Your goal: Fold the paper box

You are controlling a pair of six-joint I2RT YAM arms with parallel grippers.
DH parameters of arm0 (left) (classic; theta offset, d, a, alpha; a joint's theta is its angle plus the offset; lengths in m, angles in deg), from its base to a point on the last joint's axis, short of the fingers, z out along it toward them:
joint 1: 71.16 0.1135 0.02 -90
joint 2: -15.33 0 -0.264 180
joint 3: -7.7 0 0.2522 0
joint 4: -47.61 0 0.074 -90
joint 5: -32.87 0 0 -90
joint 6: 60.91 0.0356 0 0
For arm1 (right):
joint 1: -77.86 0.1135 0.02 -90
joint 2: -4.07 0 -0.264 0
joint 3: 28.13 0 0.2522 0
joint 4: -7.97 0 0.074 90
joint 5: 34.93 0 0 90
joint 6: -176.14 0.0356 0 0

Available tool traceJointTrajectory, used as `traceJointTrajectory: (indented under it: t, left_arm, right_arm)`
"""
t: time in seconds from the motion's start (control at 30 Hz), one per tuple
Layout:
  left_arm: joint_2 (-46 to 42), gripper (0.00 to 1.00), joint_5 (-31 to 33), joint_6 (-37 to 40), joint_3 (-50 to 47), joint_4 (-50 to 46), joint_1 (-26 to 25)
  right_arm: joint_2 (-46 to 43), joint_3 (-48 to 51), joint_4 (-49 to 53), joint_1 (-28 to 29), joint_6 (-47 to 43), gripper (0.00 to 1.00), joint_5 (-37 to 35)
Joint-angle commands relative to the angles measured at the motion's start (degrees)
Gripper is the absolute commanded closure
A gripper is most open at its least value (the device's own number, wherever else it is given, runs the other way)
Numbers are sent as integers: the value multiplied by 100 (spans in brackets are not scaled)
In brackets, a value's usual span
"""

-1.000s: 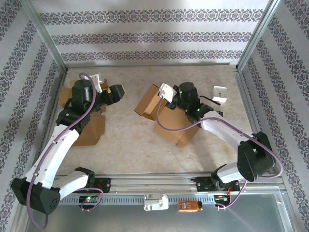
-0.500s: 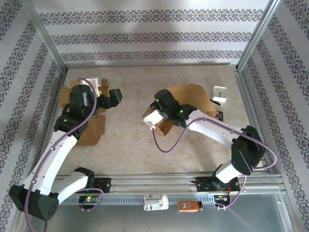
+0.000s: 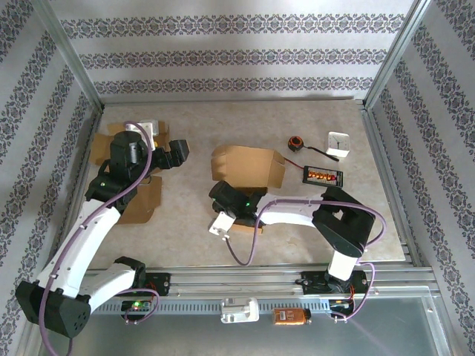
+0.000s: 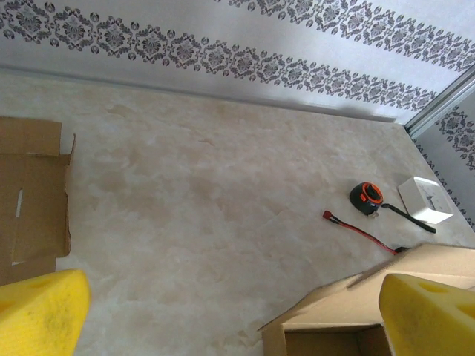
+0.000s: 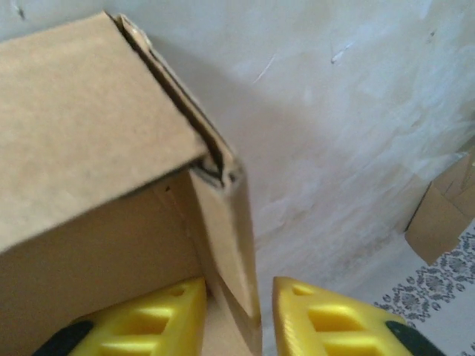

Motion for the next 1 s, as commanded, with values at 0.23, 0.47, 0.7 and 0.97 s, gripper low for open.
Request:
traceJointTrajectory:
  t: [0.23,0.47,0.7,0.97]
  left_arm:
    - [142,0,-128,-41,12,-452,9]
    - [215,5,-466,-448,12,-1010,-124]
    - [640,5,-1601,132,-112,-590,-206]
    - [1480,1,-2933,1679,218,-714,-232]
  right_arm:
    - [-1209,-46,-64,39,1724,57,-333]
    - [-2686,-102,304,-86,6876,35,-1016]
    - [-4807,924,795,-1661,10844,8,451]
    - [-5092,1703,695,-4621,12590,5,3921]
